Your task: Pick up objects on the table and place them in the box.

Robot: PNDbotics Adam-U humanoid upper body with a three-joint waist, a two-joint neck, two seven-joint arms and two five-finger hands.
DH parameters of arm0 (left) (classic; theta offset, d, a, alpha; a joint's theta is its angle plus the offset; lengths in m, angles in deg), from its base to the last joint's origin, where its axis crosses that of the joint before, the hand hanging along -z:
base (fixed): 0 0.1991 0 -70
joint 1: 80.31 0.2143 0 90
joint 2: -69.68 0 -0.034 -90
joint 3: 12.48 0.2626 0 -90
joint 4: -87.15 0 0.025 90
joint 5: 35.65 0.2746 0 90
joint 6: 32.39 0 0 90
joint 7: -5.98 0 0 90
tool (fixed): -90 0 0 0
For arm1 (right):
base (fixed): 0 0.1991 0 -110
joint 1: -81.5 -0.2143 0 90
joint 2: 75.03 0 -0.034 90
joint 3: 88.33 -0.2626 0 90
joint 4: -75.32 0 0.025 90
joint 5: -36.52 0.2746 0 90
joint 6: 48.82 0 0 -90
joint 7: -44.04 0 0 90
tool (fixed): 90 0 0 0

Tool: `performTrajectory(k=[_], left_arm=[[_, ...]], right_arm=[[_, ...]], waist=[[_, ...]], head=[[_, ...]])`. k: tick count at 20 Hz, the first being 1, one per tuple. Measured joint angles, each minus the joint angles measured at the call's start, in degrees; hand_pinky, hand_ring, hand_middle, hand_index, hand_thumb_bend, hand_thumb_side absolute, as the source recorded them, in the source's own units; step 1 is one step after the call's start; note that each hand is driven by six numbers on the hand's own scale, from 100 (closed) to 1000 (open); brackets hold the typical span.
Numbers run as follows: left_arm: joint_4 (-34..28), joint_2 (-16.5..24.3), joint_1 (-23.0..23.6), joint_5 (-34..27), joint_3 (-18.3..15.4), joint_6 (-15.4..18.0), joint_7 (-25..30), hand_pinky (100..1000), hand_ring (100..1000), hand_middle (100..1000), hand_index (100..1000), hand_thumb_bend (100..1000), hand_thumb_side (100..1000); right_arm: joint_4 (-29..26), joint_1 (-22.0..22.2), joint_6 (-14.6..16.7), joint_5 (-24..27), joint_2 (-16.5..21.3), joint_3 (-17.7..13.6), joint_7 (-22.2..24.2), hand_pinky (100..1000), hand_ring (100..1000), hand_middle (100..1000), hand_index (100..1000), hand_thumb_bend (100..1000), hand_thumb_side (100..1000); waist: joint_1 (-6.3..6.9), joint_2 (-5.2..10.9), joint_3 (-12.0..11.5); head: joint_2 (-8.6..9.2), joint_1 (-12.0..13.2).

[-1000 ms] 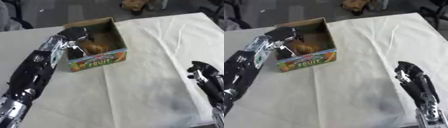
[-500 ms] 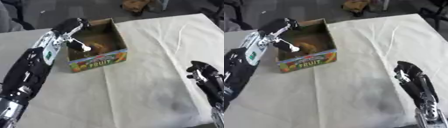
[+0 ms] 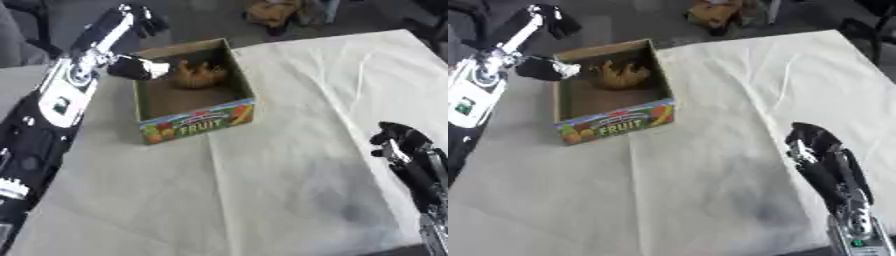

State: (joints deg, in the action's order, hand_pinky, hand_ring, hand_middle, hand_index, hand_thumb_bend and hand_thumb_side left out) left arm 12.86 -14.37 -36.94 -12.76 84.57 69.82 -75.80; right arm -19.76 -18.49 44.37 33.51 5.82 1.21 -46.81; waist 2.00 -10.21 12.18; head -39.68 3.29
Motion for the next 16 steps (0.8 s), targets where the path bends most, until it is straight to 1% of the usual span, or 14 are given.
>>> performTrajectory(k=[2,3,5,6,8,11,12,16], left_arm=[[-3.21,0.53,2.21,-4.83,-0.67,-1.35,-1.15,589,598,564,707,309,283],[-4.73,0.69,3.54,-7.51,-1.06,-2.04,-1.95,586,596,562,706,291,293],[-7.61,0.82,6.36,-13.06,-1.9,-3.27,-3.94,585,598,564,706,283,301],[-8.92,0.84,7.67,-15.6,-2.26,-3.79,-4.96,579,597,565,707,265,331],[-11.34,0.84,10.59,-20.74,-3.15,-4.8,-7.32,574,597,567,708,265,370],[-14.78,0.75,15.48,-28.2,-4.57,-6.24,-10.87,572,596,567,707,264,390],[-15.86,0.72,16.83,-30.15,-5.02,-6.7,-11.81,571,597,569,709,269,416],[-19.65,0.67,22.56,-34.89,-6.65,-8.3,-14.24,573,603,577,724,256,447]], right_arm=[[0.0,0.19,-0.04,-0.01,0.0,-0.2,-0.08,633,710,586,779,100,499],[0.0,0.31,-0.07,-0.02,0.0,-0.22,-0.13,633,710,586,779,100,498],[0.0,0.44,-0.09,-0.07,0.01,-0.24,-0.29,633,710,586,779,100,497],[0.0,0.44,-0.08,-0.11,0.01,-0.28,-0.34,633,710,586,779,100,496],[0.0,0.49,-0.02,-0.16,0.03,-0.55,-0.46,633,710,586,779,100,498],[0.0,0.73,-0.08,-0.16,0.06,-0.72,-0.65,633,710,586,779,100,500],[0.0,0.81,-0.1,-0.16,0.06,-0.79,-0.7,634,710,587,780,100,500],[0.0,0.99,-0.04,-0.16,0.09,-0.92,-0.87,634,709,586,780,100,503]], waist=[[0.0,0.15,-0.32],[0.0,0.17,-0.48],[-0.01,0.28,-0.98],[-0.02,0.34,-1.2],[-0.03,0.46,-1.63],[-0.12,0.67,-2.45],[-0.18,0.68,-2.71],[-0.3,1.16,-3.84]], head=[[-0.01,-0.22],[-0.02,-0.36],[-0.05,-0.53],[-0.06,-0.62],[-0.09,-0.82],[-0.48,-0.99],[-0.54,-1.05],[-0.75,-1.16]])
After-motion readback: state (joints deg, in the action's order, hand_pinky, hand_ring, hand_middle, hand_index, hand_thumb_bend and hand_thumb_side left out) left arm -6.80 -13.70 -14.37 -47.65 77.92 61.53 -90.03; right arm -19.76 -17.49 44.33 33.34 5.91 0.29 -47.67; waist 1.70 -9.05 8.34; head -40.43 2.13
